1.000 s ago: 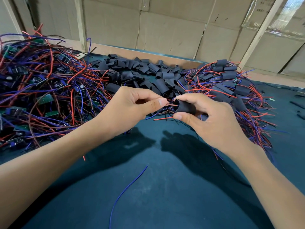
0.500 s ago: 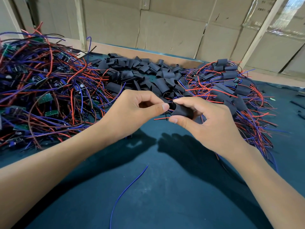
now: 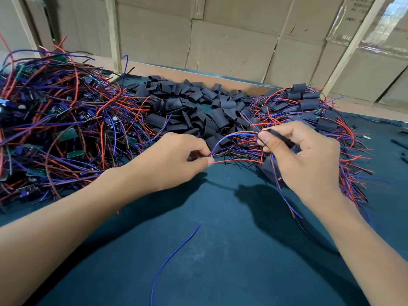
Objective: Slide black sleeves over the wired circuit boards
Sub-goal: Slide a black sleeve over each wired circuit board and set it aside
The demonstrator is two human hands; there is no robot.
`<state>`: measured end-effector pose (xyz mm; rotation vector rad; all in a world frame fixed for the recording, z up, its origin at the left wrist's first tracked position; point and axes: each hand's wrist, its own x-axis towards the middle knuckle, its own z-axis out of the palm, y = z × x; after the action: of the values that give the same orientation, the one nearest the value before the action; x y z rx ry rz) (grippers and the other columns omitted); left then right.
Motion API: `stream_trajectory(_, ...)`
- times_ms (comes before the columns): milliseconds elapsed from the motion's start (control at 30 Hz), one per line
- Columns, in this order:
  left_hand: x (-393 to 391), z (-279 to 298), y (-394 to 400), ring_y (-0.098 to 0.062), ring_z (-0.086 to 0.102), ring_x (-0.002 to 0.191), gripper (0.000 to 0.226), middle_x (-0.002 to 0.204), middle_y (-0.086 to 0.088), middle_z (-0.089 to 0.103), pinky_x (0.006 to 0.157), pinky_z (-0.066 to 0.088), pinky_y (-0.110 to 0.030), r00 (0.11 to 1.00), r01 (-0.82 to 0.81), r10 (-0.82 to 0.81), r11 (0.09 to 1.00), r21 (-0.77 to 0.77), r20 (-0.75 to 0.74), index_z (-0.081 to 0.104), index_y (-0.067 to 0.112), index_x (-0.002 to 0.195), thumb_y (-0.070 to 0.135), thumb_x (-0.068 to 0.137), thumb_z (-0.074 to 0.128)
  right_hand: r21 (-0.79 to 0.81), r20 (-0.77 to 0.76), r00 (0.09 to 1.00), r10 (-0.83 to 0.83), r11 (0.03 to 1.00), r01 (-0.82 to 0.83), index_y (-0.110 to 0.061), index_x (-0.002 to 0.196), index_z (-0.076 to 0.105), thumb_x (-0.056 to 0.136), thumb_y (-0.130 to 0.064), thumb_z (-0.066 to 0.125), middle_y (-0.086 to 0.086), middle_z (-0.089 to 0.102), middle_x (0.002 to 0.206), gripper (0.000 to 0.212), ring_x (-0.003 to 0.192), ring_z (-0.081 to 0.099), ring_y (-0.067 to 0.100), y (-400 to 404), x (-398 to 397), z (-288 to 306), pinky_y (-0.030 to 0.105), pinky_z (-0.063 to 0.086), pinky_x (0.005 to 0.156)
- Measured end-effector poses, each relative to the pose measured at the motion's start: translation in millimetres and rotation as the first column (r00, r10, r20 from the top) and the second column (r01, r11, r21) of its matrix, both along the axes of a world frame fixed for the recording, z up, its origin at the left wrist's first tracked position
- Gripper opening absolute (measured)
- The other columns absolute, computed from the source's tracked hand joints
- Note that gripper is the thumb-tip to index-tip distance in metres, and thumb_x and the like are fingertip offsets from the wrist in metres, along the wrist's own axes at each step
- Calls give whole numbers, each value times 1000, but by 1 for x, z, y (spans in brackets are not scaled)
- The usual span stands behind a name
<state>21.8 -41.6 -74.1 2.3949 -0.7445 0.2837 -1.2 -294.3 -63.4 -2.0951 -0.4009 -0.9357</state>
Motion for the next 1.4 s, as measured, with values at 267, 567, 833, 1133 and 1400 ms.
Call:
stream_trajectory(267,0,5,0,-10,59,77,9,90,7,58,70,44,-24,975,86,-52,984,-153,218,71,22,100,28,98,64,-276,-55,998,-42,961,25,-37,115,72,83,-59,69,-36,65,98,39,99,63,6,0,-2,4,23,46,94)
stream_trajectory(567,-8,12,-12,-4,70,86,35,107,13,75,72,55,-20,983,85,-158,838,-538,-92,71,28,119,12,88,75,-392,76,997,26,920,6,-18,118,76,84,-39,79,-5,74,115,40,103,60,7,13,-5,-1,37,46,93)
stream_trajectory(833,-8,15,-11,-21,74,76,18,86,-11,77,53,55,-28,932,101,-308,726,-681,-190,75,11,103,20,87,71,-295,-12,995,95,951,-95,-9,120,74,82,-35,80,-1,73,111,46,97,64,2,20,-10,-3,7,41,90)
stream_trajectory(1133,-5,13,-12,-11,61,59,29,73,-7,72,47,42,-21,882,70,-375,703,-707,-285,74,12,107,22,80,74,-303,38,997,61,952,-47,-10,117,74,82,-35,82,-3,73,108,45,97,62,1,23,-10,-4,4,38,91)
stream_trajectory(1400,-4,15,-9,-18,61,64,19,71,-16,67,46,40,-23,829,-1,-408,682,-731,-381,72,7,85,16,70,80,-311,-1,993,115,944,-109,-12,118,74,82,-39,80,-2,74,112,45,101,68,11,26,-14,-5,20,49,94)
